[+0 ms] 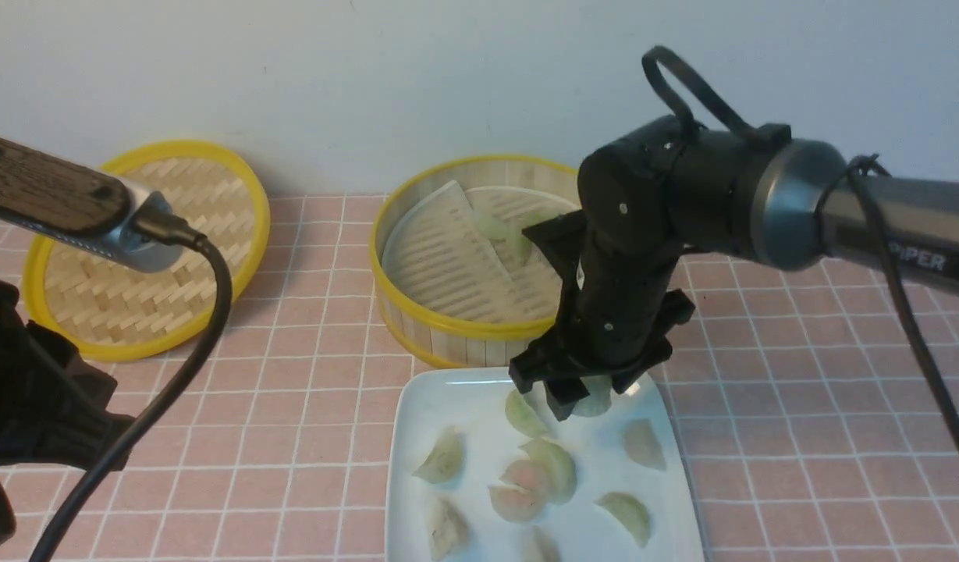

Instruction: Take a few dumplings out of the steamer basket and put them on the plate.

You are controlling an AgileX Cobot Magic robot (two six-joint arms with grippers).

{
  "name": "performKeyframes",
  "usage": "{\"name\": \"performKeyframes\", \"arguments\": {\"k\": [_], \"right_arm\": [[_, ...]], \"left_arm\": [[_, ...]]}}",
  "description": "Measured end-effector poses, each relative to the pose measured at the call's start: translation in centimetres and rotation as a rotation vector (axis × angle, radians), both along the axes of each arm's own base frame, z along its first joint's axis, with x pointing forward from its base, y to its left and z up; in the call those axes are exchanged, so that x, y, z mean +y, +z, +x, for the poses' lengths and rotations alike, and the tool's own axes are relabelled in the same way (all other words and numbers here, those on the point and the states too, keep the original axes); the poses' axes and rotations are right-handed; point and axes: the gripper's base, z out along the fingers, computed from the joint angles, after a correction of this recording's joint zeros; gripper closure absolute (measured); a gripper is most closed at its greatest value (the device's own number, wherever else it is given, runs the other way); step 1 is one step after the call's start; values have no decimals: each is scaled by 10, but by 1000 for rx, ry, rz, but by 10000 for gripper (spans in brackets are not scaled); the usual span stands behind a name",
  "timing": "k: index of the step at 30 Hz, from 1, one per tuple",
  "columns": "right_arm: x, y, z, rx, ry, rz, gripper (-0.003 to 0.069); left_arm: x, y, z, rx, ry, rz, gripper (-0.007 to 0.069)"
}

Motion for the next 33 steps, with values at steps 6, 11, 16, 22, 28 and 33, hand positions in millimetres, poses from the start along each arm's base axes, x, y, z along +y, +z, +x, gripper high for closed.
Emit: {"name": "performKeyframes", "arguments": {"k": [6, 11, 16, 22, 28, 33], "right_arm": [[-1, -1, 6, -42, -20, 33, 192], [-4, -1, 3, -21, -16, 5, 41], [-15, 25, -6, -36, -3, -44, 71], [-43, 123, -44, -203, -20, 54, 438], [-106, 224, -131, -499, -108, 281, 661], [-169, 244, -215, -828, -137, 479, 672]], "left_arm": [[-1, 0, 0, -6, -2, -7, 631], [-1, 1, 1, -14, -3, -10, 631], [-1, 1, 1, -15, -3, -11, 631], [0, 0, 0, 5, -1, -2, 631], [-1, 0, 0, 1, -3, -14, 631], [-7, 3, 2, -26, -15, -81, 631]]}}
